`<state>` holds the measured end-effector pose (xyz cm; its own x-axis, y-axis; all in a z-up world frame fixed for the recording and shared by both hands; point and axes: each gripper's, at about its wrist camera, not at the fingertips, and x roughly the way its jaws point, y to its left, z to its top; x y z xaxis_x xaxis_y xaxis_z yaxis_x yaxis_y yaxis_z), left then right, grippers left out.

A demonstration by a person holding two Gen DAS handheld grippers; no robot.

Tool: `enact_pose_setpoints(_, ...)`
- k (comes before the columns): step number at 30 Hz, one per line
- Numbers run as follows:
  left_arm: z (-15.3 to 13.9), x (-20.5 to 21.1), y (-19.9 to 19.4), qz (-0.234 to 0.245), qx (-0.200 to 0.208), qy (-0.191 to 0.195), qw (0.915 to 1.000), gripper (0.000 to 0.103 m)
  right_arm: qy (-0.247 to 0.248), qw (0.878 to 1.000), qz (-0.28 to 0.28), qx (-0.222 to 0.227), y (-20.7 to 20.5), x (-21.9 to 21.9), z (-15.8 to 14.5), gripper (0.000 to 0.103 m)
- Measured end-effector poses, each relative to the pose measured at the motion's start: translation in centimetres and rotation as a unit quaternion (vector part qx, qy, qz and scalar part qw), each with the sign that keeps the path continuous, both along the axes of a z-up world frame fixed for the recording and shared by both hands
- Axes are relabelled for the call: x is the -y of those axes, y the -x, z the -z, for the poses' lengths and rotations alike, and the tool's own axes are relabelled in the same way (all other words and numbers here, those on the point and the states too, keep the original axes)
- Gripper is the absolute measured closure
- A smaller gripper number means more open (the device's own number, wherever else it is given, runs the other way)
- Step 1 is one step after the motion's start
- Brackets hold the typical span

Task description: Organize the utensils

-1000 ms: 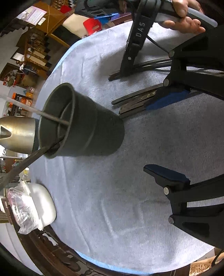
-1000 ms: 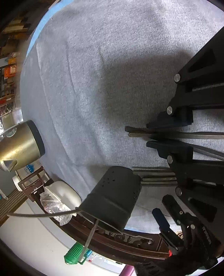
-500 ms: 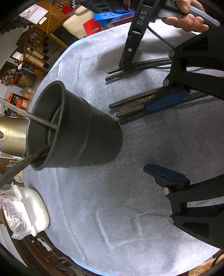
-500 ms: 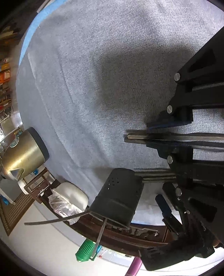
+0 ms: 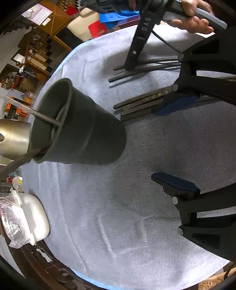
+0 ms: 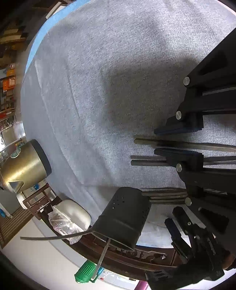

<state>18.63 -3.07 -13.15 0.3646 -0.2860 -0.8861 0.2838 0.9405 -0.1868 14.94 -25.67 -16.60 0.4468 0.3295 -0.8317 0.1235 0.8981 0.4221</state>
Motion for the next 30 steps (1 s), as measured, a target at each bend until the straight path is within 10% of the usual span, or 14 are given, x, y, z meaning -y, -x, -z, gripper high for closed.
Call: enact_pose_setpoints(30, -0.1, -0.8, -0.7, 0.021, -0.035, 0.010, 0.9991, 0.041, 0.067, 0.996, -0.048, -0.042, -3.0, -1.5, -0.6, 0.086)
